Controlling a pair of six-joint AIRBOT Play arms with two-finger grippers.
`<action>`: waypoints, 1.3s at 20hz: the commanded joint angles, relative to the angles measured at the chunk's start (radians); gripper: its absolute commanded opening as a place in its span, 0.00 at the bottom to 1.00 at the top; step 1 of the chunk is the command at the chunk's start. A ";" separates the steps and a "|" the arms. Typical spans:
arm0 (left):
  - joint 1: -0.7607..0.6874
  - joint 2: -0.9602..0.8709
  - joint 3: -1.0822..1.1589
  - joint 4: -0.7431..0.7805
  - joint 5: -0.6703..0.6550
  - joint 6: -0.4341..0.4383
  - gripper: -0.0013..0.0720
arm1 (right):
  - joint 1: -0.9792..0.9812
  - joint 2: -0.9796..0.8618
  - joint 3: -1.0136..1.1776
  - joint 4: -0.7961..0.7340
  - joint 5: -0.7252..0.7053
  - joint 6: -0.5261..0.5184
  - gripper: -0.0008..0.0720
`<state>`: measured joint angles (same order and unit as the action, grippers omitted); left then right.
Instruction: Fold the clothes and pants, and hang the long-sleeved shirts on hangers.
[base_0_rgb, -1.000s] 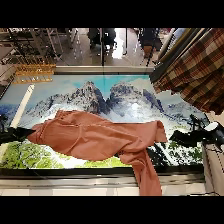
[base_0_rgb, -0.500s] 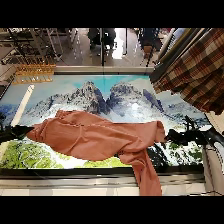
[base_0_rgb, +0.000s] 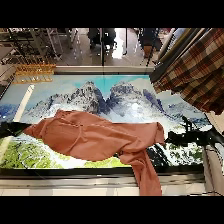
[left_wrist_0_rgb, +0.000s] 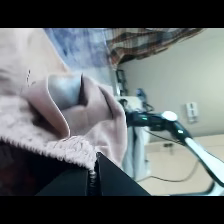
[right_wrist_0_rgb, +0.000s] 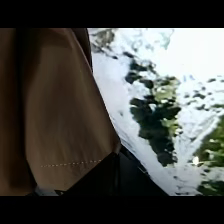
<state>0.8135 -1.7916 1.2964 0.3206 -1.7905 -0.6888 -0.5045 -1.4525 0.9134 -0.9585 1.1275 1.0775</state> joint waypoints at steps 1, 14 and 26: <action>0.001 0.069 0.058 -0.024 0.024 -0.049 0.03 | 0.000 0.085 0.001 0.013 0.051 -0.036 0.03; 0.044 0.562 0.325 -0.976 0.691 -0.188 0.03 | 0.000 0.456 0.906 -0.223 0.031 0.060 0.03; 0.510 0.746 0.531 -0.526 0.800 -0.406 0.03 | 0.001 0.505 1.112 -0.391 0.038 0.055 0.03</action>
<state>1.2812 -1.0473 1.8145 -0.5453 -0.9043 -0.9649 -0.5045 -0.9520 2.0659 -1.3689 1.1252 1.1347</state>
